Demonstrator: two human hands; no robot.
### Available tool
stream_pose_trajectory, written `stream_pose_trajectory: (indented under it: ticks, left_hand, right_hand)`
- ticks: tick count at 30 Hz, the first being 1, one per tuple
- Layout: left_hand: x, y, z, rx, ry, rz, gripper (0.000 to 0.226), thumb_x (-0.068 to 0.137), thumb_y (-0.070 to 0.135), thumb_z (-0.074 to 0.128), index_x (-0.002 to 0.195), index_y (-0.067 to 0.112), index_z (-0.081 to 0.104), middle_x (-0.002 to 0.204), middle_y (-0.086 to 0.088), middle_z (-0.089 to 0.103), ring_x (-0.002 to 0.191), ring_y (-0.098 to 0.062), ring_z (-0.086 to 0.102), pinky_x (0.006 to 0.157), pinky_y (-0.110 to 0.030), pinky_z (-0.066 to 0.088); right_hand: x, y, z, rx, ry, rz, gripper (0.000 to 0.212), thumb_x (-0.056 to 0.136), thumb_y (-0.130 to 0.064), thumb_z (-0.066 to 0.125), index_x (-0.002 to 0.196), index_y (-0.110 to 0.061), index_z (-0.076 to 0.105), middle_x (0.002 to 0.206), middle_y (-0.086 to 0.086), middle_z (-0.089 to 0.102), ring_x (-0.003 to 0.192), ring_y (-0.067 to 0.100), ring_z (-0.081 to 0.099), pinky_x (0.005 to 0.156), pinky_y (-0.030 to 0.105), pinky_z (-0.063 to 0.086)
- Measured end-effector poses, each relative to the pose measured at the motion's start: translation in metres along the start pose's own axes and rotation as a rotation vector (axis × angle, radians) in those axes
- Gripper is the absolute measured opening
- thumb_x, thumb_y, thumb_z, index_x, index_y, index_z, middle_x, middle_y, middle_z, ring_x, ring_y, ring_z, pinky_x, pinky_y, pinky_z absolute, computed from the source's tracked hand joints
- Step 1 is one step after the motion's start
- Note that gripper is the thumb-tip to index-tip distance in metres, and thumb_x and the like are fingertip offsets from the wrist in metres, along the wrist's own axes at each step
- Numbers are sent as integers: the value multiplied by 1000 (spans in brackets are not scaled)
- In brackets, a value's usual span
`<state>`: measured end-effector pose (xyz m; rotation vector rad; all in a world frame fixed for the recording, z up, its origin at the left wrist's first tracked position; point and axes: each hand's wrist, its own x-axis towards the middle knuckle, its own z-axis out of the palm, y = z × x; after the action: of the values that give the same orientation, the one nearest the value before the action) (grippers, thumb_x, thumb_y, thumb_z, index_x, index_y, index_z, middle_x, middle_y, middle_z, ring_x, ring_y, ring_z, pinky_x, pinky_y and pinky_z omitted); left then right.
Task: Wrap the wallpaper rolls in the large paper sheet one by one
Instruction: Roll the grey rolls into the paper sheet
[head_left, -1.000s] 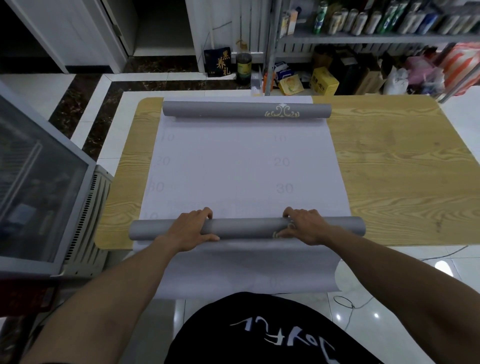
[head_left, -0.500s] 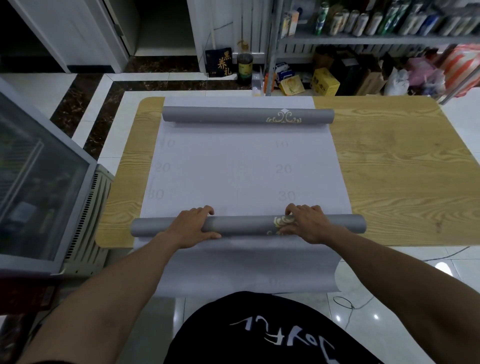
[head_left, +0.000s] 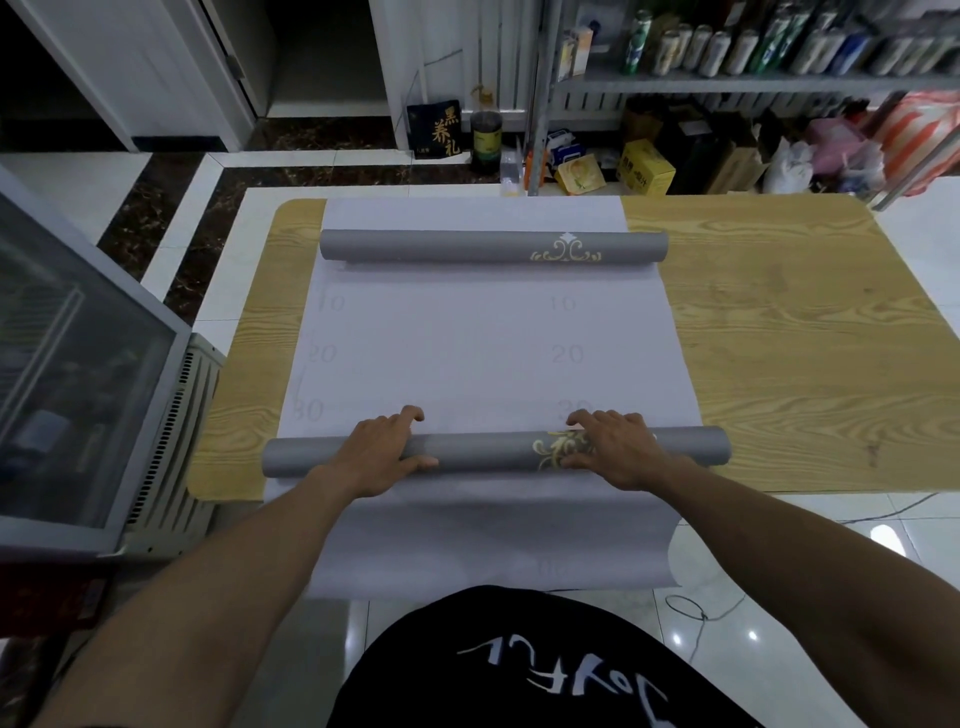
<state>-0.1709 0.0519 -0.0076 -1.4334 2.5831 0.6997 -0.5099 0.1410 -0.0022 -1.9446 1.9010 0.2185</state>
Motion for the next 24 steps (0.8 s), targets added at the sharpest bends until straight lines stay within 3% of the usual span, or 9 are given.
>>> stream_pose_trajectory:
  ticks: [5, 10, 15, 19, 24]
  left_hand:
    - [-2, -2, 6, 56, -5, 63, 46, 84, 55, 60, 113, 21, 46, 109, 0, 55, 89, -17, 48, 79, -29, 37]
    - [2, -7, 5, 88, 2, 80, 49, 90, 56, 50, 123, 19, 55, 114, 1, 48, 102, -16, 41, 88, -29, 37]
    - [-2, -3, 4, 37, 16, 29, 57, 90, 56, 51, 134, 21, 42, 121, -3, 54, 105, -21, 49, 92, -34, 40]
    - [-5, -4, 5, 38, -30, 36, 58, 82, 63, 57, 123, 24, 44, 115, 0, 56, 97, -17, 50, 87, -31, 40]
    - [-2, -8, 8, 59, 53, 73, 51, 88, 57, 53, 123, 19, 56, 115, 0, 50, 103, -16, 43, 89, -29, 38]
  right_hand:
    - [-1, 1, 3, 42, -15, 16, 58, 83, -69, 48, 122, -26, 47, 119, 2, 57, 110, 23, 51, 96, 42, 35]
    - [-1, 2, 6, -56, -13, -26, 75, 74, -73, 57, 130, -23, 49, 127, 2, 41, 118, 21, 38, 100, 40, 34]
    - [-1, 3, 7, 7, -9, -19, 68, 79, -70, 55, 128, -24, 43, 124, 1, 52, 113, 23, 47, 96, 41, 35]
    - [0, 3, 2, 29, -20, 6, 54, 83, -67, 52, 114, -25, 44, 114, 1, 60, 103, 22, 53, 93, 41, 34]
    - [-1, 4, 2, -41, -14, -16, 70, 81, -72, 49, 131, -23, 48, 131, 2, 43, 122, 22, 39, 103, 43, 33]
